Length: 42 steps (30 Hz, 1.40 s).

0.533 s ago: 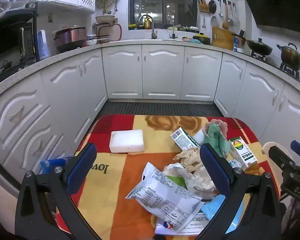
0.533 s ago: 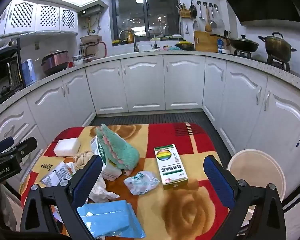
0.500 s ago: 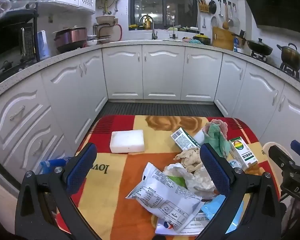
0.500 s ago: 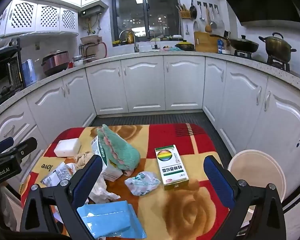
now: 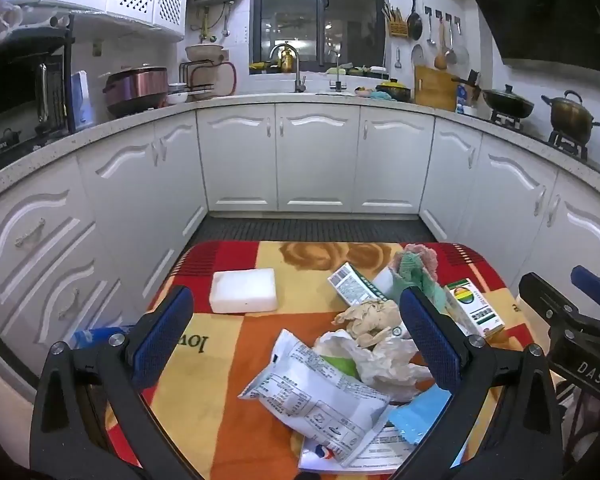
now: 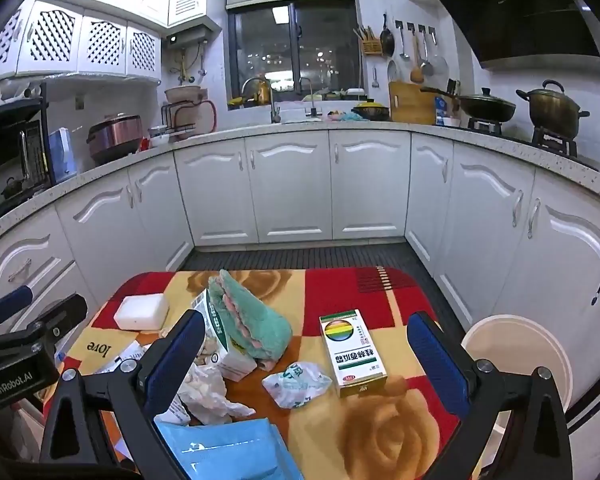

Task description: Collect trash

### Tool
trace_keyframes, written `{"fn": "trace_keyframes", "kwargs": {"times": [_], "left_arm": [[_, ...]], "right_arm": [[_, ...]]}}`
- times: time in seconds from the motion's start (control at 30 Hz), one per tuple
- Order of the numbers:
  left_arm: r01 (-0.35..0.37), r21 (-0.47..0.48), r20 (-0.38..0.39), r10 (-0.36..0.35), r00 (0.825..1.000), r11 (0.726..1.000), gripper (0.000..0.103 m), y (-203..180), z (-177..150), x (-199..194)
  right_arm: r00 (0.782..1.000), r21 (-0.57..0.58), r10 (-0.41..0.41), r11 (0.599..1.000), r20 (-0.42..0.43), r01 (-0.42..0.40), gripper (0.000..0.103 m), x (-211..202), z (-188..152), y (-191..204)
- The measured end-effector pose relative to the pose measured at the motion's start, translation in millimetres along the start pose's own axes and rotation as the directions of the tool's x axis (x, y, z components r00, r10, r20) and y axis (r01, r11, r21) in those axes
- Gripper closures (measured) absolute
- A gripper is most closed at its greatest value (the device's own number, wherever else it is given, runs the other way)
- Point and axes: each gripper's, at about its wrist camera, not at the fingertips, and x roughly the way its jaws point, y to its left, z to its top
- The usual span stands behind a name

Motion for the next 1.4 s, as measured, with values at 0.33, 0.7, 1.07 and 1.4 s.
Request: {"fn": "trace_keyframes", "kwargs": {"times": [0.33, 0.7, 1.07, 1.4], "left_arm": [[0.019, -0.024, 0.018, -0.019, 1.000, 1.000, 0.000, 3, -3, -3], [0.030, -0.028, 0.044, -0.029, 0.999, 0.999, 0.000, 6, -2, -8], [0.031, -0.031, 0.045, -0.030, 0.999, 0.999, 0.000, 5, -2, -8], [0.033, -0.035, 0.052, -0.031, 0.998, 0.999, 0.000, 3, -2, -9]], "right_arm": [[0.999, -0.003, -0.006, 1.000, 0.040, 0.006, 0.003, -9, 3, -1], [0.999, 0.003, -0.006, 1.000, 0.051, 0.006, 0.003, -11, 5, -3], [0.999, 0.005, -0.011, 1.000, 0.049, 0.011, 0.003, -11, 5, -5], [0.999, 0.001, -0.013, 1.000, 0.047, 0.013, 0.003, -10, 5, -6]]}}
